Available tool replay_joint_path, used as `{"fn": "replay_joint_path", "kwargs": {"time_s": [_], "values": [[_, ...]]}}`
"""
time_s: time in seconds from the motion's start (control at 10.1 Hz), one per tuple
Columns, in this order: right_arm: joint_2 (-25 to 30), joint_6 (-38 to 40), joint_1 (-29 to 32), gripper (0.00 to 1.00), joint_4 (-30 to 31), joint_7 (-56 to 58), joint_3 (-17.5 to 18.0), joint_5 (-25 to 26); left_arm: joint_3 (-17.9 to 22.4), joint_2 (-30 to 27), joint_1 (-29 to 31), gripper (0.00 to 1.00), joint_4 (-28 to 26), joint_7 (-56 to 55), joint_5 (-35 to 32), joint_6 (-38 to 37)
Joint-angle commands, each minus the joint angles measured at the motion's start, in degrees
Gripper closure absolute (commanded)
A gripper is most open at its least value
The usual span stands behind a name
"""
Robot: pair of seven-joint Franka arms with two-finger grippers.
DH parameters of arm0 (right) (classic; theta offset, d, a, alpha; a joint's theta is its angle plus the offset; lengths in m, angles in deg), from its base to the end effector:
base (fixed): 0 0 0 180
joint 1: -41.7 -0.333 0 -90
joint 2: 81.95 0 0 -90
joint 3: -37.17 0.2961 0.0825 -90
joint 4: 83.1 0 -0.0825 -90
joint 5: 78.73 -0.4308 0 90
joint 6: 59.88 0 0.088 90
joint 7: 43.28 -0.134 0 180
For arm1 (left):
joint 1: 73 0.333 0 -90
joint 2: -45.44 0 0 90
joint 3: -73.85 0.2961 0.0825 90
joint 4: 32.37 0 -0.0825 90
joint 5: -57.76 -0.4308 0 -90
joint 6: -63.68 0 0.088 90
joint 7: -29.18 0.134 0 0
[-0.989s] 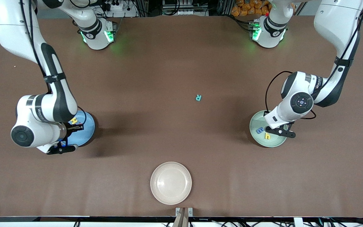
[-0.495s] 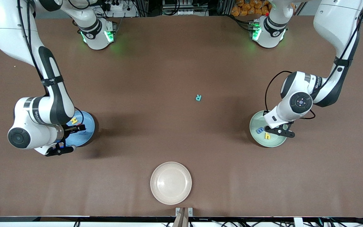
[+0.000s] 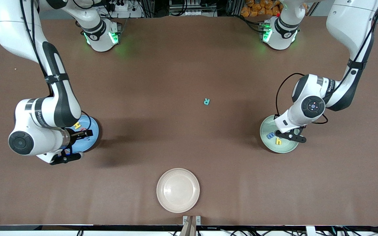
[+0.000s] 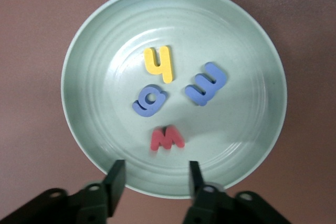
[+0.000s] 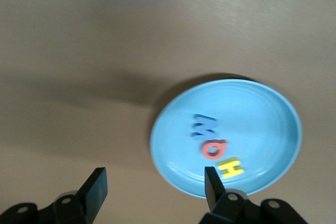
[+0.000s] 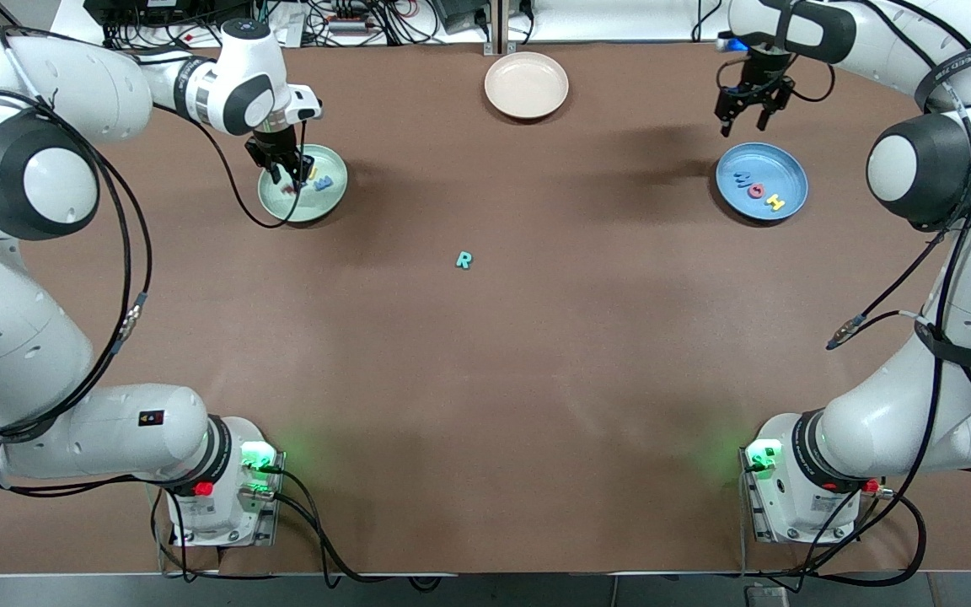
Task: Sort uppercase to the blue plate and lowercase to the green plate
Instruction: 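Release the m on the green plate while the right gripper releases M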
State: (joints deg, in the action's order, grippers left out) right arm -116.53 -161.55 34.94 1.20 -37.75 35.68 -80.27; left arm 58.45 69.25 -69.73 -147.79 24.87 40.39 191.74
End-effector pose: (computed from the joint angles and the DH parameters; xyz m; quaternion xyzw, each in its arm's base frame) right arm 0.6941 0.0689 0.2402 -0.9847 -0.0896 0.1495 0.0053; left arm 0.5919 -0.1172 0.1586 -0.9811 0.1646 0.0757 0.0676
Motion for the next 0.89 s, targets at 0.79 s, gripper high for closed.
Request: {"fn": "replay_joint_path", "kwargs": {"time_s": [0.79], "values": [[-3.4, -19.0, -38.2, 0.17, 0.3, -61.8, 1.1, -5.6, -1.8, -6.9, 0.6, 0.0, -6.0, -13.2, -0.4, 1.2]]}}
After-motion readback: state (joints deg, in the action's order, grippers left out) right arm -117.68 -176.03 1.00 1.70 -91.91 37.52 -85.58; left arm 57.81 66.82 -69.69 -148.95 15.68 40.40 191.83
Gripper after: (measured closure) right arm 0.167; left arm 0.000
